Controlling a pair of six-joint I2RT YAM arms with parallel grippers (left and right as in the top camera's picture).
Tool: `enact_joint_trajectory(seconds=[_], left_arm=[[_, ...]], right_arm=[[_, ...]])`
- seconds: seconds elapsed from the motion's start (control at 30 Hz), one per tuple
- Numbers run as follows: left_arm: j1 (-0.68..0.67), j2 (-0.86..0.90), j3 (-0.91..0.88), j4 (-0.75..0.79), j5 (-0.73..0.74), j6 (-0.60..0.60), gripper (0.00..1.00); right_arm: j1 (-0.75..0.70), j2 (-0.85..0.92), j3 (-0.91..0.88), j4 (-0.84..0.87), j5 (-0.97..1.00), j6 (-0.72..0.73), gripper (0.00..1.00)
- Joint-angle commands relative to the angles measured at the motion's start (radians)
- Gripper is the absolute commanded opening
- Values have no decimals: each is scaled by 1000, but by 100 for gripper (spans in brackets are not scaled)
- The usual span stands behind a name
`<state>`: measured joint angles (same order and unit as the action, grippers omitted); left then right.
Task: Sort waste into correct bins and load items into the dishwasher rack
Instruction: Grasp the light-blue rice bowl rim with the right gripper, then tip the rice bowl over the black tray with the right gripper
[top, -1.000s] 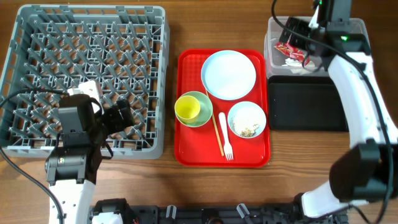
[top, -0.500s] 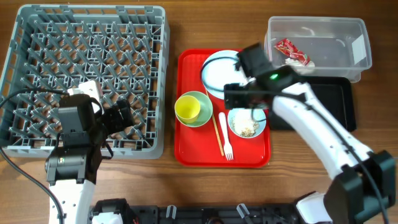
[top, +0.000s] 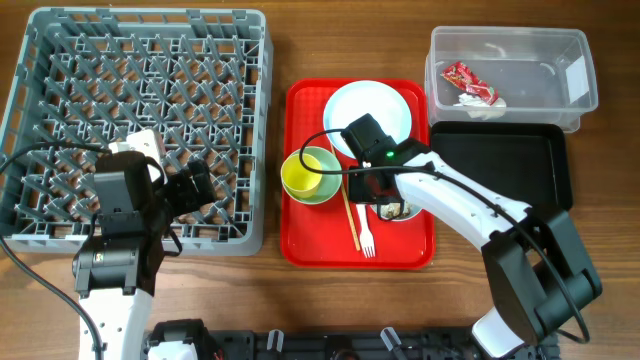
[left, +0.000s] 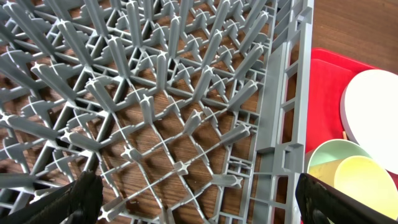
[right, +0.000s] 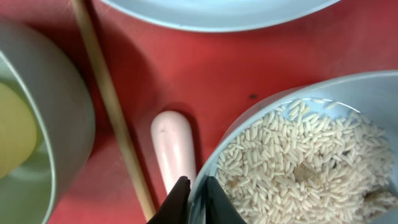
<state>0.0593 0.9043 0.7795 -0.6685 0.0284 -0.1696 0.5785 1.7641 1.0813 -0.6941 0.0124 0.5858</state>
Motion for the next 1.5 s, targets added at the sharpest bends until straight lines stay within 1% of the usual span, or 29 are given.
enact_joint_trajectory(seconds=[0.0, 0.03, 0.13, 0.2, 0.3, 0.4, 0.53, 0.63, 0.73, 0.8, 0.93, 1.13, 1.2, 1.27, 1.3, 1.37, 1.47], left_arm=[[5, -1, 18, 0, 16, 2, 100], [5, -1, 18, 0, 16, 2, 100], [5, -1, 18, 0, 16, 2, 100], [5, -1, 18, 1, 16, 2, 100], [5, -1, 18, 1, 16, 2, 100], [5, -1, 18, 1, 16, 2, 100], [5, -1, 18, 1, 16, 2, 100], [5, -1, 18, 1, 16, 2, 100], [5, -1, 18, 1, 16, 2, 100], [5, -1, 18, 1, 16, 2, 100], [5, -1, 18, 1, 16, 2, 100], [5, -1, 18, 1, 16, 2, 100], [5, -1, 18, 1, 16, 2, 100], [5, -1, 18, 1, 16, 2, 100], [5, -1, 18, 1, 16, 2, 100], [5, -1, 18, 1, 16, 2, 100], [5, -1, 18, 1, 16, 2, 100]], right_arm=[[6, 13, -9, 0, 67, 23, 9], [6, 12, -8, -5, 66, 23, 4], [6, -10, 21, -45, 67, 15, 4], [5, -60, 59, -76, 66, 7, 4], [3, -152, 104, -89, 66, -47, 4], [-31, -235, 116, -87, 38, -63, 4], [-152, -285, 116, -85, -84, -91, 4], [-301, -282, 104, -84, -231, -117, 4], [-466, -280, 85, -74, -429, -246, 4], [-555, -263, 85, -93, -533, -315, 4], [-702, -190, 83, -111, -724, -379, 4], [-834, -34, 83, -110, -933, -378, 4], [-871, 7, 83, -111, -1034, -402, 4], [-905, 36, 83, -114, -1115, -397, 4], [-937, 60, 83, -114, -1173, -365, 4], [-975, 85, 83, -106, -1275, -349, 4], [-1032, 120, 83, -108, -1373, -322, 4]])
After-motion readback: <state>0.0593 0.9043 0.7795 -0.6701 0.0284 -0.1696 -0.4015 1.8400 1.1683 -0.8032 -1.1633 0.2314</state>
